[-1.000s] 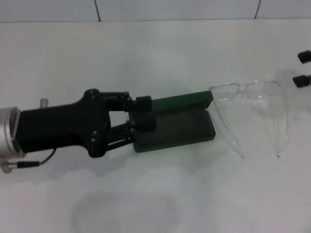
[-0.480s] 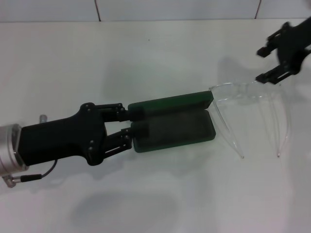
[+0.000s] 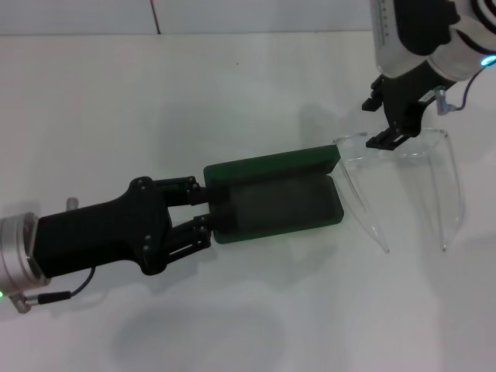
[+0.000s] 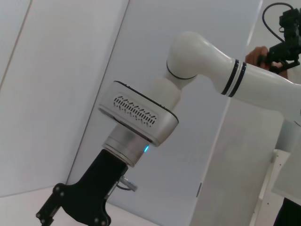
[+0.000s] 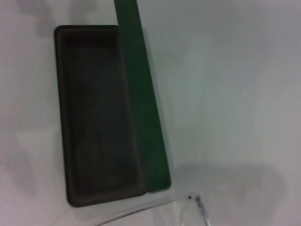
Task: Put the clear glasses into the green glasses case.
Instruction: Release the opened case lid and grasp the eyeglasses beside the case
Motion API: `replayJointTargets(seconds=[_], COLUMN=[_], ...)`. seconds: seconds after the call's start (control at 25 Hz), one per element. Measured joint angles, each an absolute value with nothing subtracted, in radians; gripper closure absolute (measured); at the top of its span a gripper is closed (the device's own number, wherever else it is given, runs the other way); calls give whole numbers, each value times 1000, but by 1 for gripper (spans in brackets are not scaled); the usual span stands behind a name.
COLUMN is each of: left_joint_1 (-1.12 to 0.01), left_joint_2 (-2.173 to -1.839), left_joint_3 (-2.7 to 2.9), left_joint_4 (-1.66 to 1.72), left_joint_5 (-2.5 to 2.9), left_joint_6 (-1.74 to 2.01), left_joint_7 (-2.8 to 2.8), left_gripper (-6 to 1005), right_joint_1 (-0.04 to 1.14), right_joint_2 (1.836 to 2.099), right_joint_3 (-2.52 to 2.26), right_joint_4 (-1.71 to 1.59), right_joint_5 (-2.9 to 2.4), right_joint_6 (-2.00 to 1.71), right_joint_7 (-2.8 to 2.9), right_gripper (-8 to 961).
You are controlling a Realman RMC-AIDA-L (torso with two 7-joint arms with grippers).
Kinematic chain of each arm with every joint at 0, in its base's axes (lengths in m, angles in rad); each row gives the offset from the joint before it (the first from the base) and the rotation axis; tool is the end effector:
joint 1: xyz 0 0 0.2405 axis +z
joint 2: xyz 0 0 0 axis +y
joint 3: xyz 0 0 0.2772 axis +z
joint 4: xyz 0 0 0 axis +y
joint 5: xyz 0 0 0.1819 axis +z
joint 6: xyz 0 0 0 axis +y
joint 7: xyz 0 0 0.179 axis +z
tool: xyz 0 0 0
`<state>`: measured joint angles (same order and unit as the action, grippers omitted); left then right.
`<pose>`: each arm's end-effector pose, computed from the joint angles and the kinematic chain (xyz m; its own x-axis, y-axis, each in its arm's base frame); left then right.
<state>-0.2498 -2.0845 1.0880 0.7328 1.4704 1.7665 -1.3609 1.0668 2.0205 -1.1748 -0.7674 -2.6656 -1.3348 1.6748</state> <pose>-0.2228 0.2424 -0.0333 0.5998 0.3141 0.7359 0.3854 -0.9194 0.0783 0.1629 0.4432 -0.0477 0.8771 0.1030 0.4691 0.2110 -0.9601 -0.1837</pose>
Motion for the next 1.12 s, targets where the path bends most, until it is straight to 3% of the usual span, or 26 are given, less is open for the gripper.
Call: replayJointTargets(seconds=[0.32,1.12], left_joint_1=[-251,-264], left_joint_2=[-2083,-2083], left_joint_3=[1088,1076], left_joint_4=[709,657], left_joint_5=[1471,1474], left_joint_6=[1766,1756], left_joint_7=[-1343,-1309], left_gripper=[662,681], right_joint_1=[1063,1056], right_joint_2=[2021,2019], right_joint_3=[-1177,-1175], right_joint_4=[-709,-619], right_joint_5=[-2668,-2677], right_joint_6=[-1294,-1216], right_joint_7=[1679,1681], right_gripper=[350,360])
